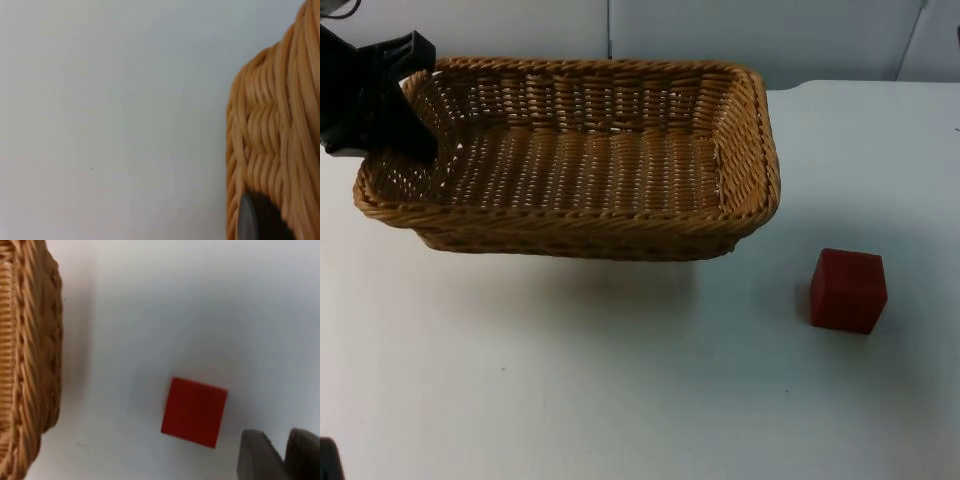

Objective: Pick up the basket with the left hand and place the cube into the basket with the right hand.

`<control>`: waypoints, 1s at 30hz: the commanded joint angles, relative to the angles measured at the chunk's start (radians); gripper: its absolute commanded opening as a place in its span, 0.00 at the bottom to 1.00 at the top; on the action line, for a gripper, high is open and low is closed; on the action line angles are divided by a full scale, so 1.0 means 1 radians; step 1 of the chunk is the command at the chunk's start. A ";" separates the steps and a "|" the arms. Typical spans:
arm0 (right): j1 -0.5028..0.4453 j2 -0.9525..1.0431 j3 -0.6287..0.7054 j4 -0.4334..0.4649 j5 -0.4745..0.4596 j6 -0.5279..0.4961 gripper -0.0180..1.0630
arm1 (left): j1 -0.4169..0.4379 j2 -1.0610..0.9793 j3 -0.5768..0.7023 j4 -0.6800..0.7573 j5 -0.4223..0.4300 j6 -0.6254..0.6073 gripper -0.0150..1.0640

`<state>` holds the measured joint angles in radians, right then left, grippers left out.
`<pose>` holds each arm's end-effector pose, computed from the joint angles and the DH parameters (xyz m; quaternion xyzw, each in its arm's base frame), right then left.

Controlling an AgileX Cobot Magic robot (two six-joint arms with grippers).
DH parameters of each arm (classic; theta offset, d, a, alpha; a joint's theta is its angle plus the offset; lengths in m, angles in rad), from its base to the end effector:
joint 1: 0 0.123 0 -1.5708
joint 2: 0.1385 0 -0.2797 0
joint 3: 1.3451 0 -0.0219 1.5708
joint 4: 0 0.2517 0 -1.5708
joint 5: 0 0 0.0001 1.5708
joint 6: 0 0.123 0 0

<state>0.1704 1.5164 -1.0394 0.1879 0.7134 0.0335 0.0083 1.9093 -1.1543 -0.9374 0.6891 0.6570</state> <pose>0.3133 0.0692 0.2178 -0.0116 0.9700 0.0992 0.2217 0.3859 -0.0599 0.1377 -0.0168 0.9415 -0.2740 0.1954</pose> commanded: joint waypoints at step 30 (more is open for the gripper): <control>0.104 0.230 -0.071 0.026 -0.035 0.159 0.63 | -0.002 -0.016 -0.009 -0.011 -0.010 -0.002 0.01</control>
<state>0.2672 1.7442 -1.0995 0.2099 0.6914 0.1905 0.0083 1.9093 -1.1543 -0.9294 0.6690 0.6570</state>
